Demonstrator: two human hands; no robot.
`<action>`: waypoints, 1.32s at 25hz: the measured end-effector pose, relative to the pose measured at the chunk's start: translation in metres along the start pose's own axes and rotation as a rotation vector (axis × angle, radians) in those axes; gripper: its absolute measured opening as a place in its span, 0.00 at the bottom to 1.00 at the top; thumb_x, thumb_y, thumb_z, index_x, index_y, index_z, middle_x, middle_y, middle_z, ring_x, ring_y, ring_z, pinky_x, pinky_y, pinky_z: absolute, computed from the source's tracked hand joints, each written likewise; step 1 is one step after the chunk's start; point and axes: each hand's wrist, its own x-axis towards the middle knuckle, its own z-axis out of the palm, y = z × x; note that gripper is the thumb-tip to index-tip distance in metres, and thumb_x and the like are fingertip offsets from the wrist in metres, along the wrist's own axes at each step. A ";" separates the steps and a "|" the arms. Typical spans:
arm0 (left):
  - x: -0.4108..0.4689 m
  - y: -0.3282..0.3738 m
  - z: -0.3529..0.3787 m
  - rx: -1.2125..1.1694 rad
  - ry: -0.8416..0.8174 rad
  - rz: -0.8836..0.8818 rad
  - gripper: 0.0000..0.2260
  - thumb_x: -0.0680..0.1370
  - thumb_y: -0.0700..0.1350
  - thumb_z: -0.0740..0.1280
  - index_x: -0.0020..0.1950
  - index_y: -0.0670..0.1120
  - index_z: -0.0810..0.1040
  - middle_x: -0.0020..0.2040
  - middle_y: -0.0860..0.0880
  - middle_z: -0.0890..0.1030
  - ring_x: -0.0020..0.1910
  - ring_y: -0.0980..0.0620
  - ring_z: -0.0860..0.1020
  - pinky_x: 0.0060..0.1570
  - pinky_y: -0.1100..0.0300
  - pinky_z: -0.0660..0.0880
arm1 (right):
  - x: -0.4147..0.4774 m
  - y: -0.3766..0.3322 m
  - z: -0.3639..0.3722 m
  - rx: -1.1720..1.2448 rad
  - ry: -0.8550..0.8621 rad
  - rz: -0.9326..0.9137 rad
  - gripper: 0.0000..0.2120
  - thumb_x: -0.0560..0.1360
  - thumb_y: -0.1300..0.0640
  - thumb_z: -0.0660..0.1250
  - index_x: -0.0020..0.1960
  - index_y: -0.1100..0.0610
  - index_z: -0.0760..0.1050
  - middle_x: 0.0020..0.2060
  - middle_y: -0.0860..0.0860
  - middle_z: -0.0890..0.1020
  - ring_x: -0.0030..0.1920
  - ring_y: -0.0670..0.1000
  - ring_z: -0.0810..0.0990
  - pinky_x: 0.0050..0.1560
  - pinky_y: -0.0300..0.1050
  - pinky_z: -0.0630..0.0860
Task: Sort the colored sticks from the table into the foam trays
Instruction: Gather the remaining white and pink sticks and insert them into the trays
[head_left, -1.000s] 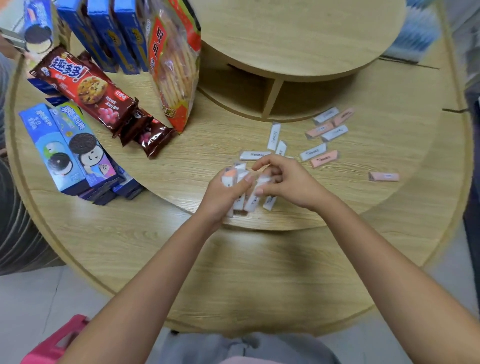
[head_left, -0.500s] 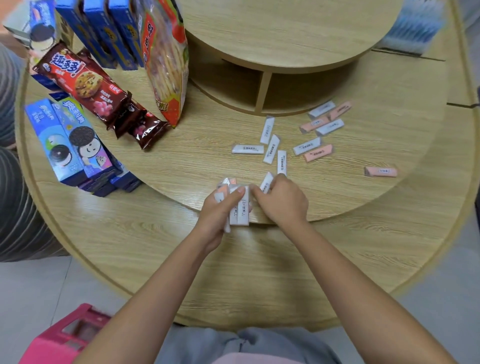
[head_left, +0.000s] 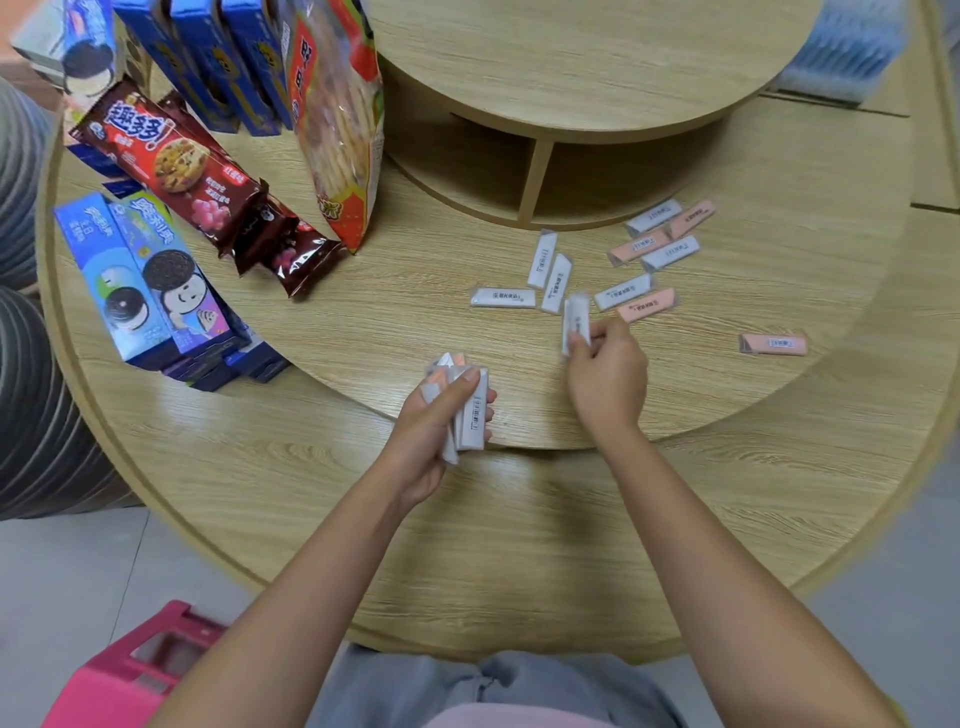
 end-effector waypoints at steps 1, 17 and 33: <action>0.000 0.001 -0.001 0.006 -0.002 -0.001 0.09 0.76 0.46 0.66 0.53 0.43 0.74 0.42 0.46 0.79 0.38 0.53 0.77 0.33 0.62 0.76 | 0.006 -0.001 0.000 -0.004 0.025 0.029 0.07 0.77 0.54 0.64 0.49 0.57 0.71 0.42 0.52 0.78 0.41 0.53 0.76 0.36 0.43 0.65; 0.006 0.021 -0.015 0.089 -0.008 -0.036 0.11 0.75 0.46 0.67 0.55 0.44 0.75 0.42 0.47 0.80 0.38 0.54 0.78 0.33 0.62 0.76 | 0.047 -0.042 0.016 -0.679 -0.181 0.060 0.10 0.75 0.55 0.62 0.54 0.58 0.72 0.48 0.53 0.80 0.48 0.54 0.80 0.37 0.43 0.67; 0.002 0.028 -0.027 0.059 0.015 -0.042 0.16 0.71 0.49 0.69 0.57 0.44 0.75 0.44 0.47 0.80 0.41 0.53 0.78 0.35 0.62 0.77 | 0.076 -0.064 0.032 -0.089 -0.165 0.282 0.20 0.72 0.44 0.67 0.53 0.59 0.73 0.49 0.52 0.79 0.49 0.56 0.79 0.46 0.49 0.77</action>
